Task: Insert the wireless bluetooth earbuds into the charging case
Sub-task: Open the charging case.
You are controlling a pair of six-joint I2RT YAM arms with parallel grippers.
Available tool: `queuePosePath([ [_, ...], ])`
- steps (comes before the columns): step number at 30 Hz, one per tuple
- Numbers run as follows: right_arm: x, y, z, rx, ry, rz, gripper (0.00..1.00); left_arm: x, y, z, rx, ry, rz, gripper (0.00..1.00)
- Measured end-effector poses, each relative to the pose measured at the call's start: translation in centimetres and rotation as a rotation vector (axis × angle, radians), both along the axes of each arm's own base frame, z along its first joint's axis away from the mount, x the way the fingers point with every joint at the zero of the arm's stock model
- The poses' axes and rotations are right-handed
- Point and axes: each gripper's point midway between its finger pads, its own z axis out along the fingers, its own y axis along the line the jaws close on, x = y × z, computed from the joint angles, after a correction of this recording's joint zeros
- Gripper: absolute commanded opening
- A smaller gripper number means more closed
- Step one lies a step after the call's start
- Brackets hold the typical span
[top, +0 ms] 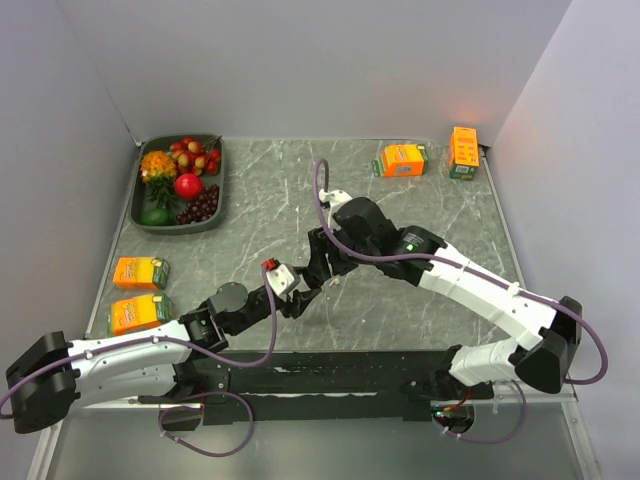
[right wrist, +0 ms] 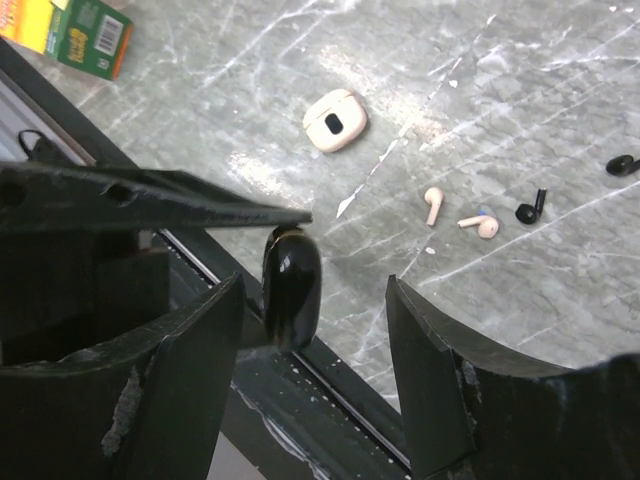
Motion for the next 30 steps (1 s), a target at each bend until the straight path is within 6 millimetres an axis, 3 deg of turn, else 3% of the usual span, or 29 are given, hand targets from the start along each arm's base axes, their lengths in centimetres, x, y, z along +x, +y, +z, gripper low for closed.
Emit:
queuePosePath([
  [9, -0.29, 0.39, -0.95, -0.015, 0.033, 0.021, 0.57, -0.55, -0.26, 0.26, -0.007, -0.004, -0.014, 0.01],
  [30, -0.20, 0.17, -0.89, -0.016, 0.031, 0.000, 0.61, -0.69, 0.19, 0.46, -0.004, -0.014, -0.002, 0.01],
])
